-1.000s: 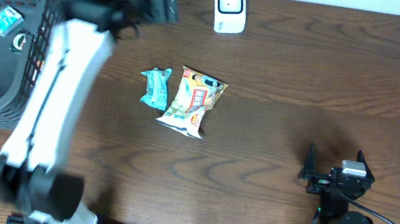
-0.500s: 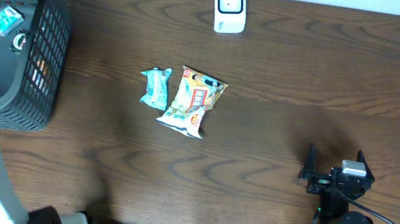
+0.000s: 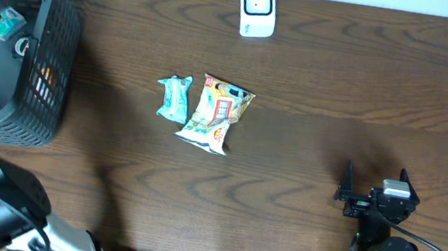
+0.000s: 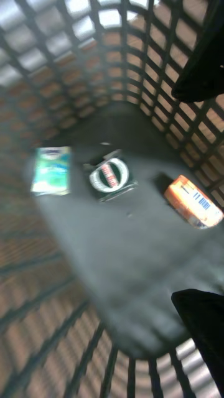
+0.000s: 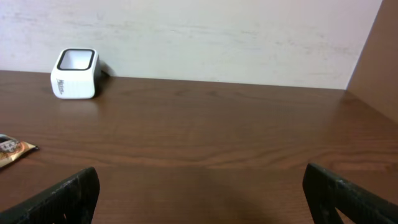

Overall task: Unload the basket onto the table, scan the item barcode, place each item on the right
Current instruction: 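Reach the left gripper into the basket and grasp the small orange box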

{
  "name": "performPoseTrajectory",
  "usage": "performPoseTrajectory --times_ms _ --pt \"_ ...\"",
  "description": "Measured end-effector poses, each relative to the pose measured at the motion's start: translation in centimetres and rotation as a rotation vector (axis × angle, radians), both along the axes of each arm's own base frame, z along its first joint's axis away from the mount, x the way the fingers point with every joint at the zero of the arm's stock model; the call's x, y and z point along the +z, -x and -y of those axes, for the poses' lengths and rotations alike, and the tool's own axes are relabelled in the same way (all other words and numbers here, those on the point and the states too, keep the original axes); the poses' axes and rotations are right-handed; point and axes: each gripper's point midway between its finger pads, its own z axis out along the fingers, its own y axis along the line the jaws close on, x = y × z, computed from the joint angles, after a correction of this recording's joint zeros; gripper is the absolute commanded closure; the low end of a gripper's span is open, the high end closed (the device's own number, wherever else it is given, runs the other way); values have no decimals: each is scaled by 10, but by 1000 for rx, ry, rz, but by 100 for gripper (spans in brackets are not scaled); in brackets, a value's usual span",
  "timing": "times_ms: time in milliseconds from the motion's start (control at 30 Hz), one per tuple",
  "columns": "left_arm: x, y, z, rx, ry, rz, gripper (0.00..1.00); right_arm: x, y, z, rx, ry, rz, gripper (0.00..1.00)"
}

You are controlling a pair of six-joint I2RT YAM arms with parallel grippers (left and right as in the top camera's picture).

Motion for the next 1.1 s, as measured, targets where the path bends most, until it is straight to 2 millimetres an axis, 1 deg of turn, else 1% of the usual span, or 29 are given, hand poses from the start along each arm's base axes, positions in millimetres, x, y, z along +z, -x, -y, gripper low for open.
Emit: performPoseTrajectory --times_ms 133,200,367,500,533,600,700,800,900,967,1000,1033,1067,1100 --pt "-39 -17 12 -103 109 -36 6 0 0 0 0 0 0 1" --pt "-56 -20 18 -141 155 -64 7 0 0 0 0 0 0 1" --pt "-89 -16 29 -198 239 -146 8 0 0 0 0 0 0 1" --pt "-118 -7 35 -212 310 -228 8 0 0 0 0 0 0 1" --pt "-129 -4 36 -214 332 -257 8 0 0 0 0 0 0 1" --pt "-142 3 37 -230 361 -300 8 0 0 0 0 0 0 1" --pt "-157 9 39 -248 392 -344 8 0 0 0 0 0 0 1" --pt "-170 12 39 -266 410 -372 9 0 0 0 0 0 0 1" --pt "-179 12 40 -294 417 -387 9 0 0 0 0 0 0 1" --pt "-183 12 41 -314 424 -391 11 0 0 0 0 0 0 1" --pt "-185 12 42 -319 429 -393 12 0 0 0 0 0 0 1" --pt "-187 12 42 -323 432 -396 21 0 0 0 0 0 0 1" --pt "-190 12 43 -329 436 -398 42 0 0 0 0 0 0 1" --pt "-193 12 43 -328 441 -401 54 0 0 0 0 0 0 1"
